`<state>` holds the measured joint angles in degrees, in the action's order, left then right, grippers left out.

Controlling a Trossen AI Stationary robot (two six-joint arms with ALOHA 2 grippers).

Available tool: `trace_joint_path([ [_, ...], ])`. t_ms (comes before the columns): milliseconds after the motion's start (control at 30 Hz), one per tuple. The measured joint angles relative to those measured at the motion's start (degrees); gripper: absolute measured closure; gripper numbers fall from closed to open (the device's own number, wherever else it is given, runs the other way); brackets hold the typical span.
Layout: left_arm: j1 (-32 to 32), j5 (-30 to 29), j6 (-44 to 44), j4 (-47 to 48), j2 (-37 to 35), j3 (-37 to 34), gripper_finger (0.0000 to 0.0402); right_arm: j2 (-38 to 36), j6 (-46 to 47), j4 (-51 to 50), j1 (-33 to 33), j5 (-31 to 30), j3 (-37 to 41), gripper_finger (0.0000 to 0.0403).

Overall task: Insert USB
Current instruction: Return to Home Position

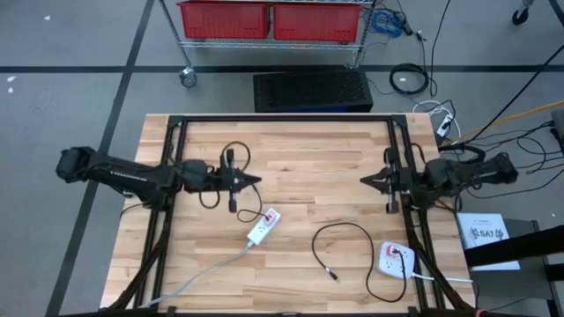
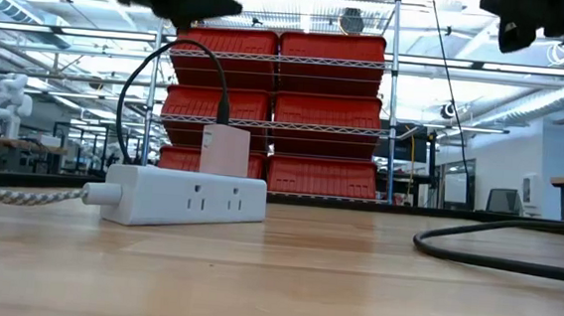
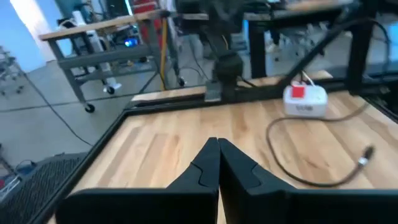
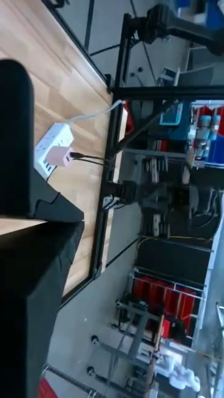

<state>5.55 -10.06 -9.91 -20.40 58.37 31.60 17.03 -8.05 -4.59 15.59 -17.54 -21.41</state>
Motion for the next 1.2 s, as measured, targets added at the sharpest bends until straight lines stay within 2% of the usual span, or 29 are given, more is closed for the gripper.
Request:
trace_joint_path([
  [133,-5.52,4.61,0.59,-4.97,-0.96,-3.64,0.0399,-6.5,-0.54,-4.11,-5.59,5.23,1.51,0.0403],
  [233,-6.48,4.54,0.37,-6.04,-4.3,-6.44,0.04,-10.33,-1.04,-3.95,-8.07,6.05,1.53,0.0403],
  [367,-6.78,1.9,1.48,-5.98,-10.83,-13.57,0.04,-14.17,-2.02,-3.5,-9.61,7.01,1.69,0.0403],
  [500,-7.68,1.13,3.52,-13.64,-15.07,-21.05,0.04,-14.08,-2.4,0.45,-11.85,7.35,5.06,0.0403],
  [567,-9.39,1.83,3.63,-14.93,-15.13,-22.42,0.04,-13.07,-3.46,3.33,-13.5,7.55,7.26,0.0403],
  [767,-16.15,12.64,6.45,-9.64,-15.38,-23.15,0.04,-13.18,-3.32,3.57,-19.41,13.82,8.18,0.0403],
  [867,-16.84,13.26,5.46,-12.77,-18.98,-26.52,0.04,-15.47,-3.54,3.54,-21.45,16.6,8.15,0.0403],
  [967,-16.89,11.88,4.96,-14.81,-25.8,-31.03,0.04,-16.93,-3.63,4.9,-23.3,19.05,8.38,0.0403],
  [1200,-16.43,9.79,5.09,3.61,-43.86,-31.13,0.04,-15.86,-1.46,6.04,-28.72,22.04,11.23,0.0403],
])
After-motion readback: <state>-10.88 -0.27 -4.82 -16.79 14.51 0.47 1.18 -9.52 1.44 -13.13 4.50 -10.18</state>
